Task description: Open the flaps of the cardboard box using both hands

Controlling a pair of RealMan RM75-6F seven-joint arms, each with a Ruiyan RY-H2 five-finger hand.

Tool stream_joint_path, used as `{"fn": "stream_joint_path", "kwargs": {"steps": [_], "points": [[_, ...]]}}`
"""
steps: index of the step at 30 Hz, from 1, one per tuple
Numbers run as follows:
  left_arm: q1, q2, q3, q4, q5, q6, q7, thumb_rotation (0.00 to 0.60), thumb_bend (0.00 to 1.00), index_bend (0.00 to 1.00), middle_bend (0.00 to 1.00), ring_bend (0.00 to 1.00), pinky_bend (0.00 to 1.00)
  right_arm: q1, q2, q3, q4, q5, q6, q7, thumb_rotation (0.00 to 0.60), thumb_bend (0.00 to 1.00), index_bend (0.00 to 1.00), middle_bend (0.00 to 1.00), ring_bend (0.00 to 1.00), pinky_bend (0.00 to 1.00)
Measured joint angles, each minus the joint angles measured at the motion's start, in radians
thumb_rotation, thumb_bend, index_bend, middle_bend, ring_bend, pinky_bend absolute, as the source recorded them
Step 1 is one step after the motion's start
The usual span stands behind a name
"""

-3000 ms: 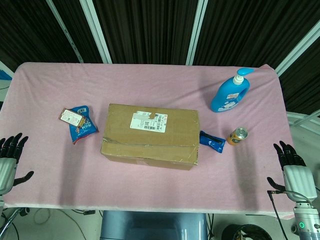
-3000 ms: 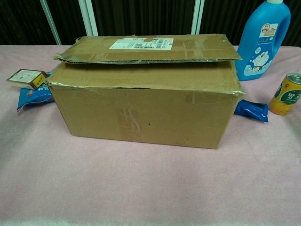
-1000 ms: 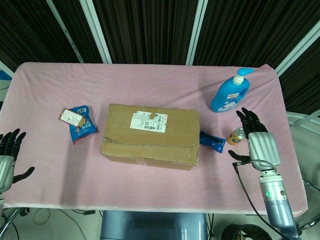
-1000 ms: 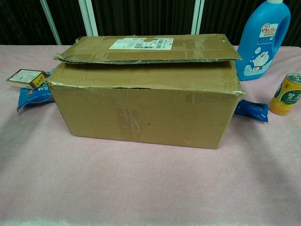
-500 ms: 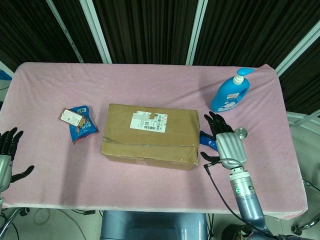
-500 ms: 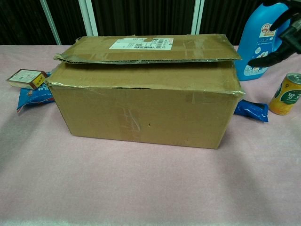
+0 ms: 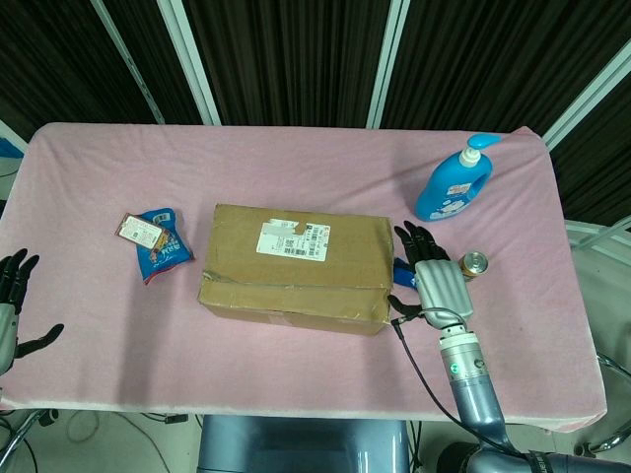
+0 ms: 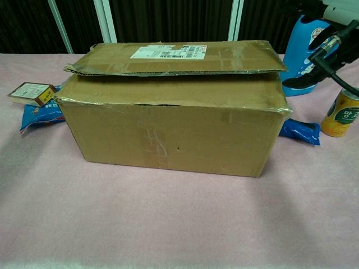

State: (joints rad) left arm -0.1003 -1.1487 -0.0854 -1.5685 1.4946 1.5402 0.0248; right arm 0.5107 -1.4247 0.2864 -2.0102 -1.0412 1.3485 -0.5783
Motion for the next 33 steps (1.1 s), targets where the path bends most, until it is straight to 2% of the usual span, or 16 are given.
{"fn": "stream_joint_path", "kwargs": {"steps": [9,15,23,28,33], "points": [[0.001,0.000,0.004,-0.004,0.006,0.000,-0.010,0.600,0.10,0.00,0.00,0.00,0.00,0.025,-0.062,-0.009,0.068,-0.001,0.000,0.006,0.600,0.27,0.00,0.00,0.00,0.23],[-0.001,0.001,0.006,-0.005,0.004,-0.008,-0.019,0.600,0.11,0.00,0.00,0.00,0.00,0.062,-0.100,0.023,0.118,-0.044,0.011,0.014,0.600,0.27,0.00,0.00,0.00,0.23],[-0.002,0.006,0.007,-0.009,-0.003,-0.018,-0.029,0.600,0.10,0.00,0.00,0.00,0.00,0.128,-0.096,0.126,0.113,-0.009,-0.001,-0.012,0.600,0.26,0.00,0.00,0.00,0.23],[-0.003,0.009,0.008,-0.015,-0.004,-0.022,-0.035,0.600,0.11,0.00,0.00,0.00,0.00,0.189,-0.078,0.214,0.128,0.075,-0.028,-0.039,0.600,0.26,0.00,0.00,0.00,0.23],[-0.003,0.011,0.007,-0.018,-0.009,-0.025,-0.040,0.600,0.11,0.00,0.00,0.00,0.00,0.248,-0.065,0.280,0.185,0.160,-0.056,-0.058,0.600,0.26,0.00,0.00,0.00,0.23]]}}
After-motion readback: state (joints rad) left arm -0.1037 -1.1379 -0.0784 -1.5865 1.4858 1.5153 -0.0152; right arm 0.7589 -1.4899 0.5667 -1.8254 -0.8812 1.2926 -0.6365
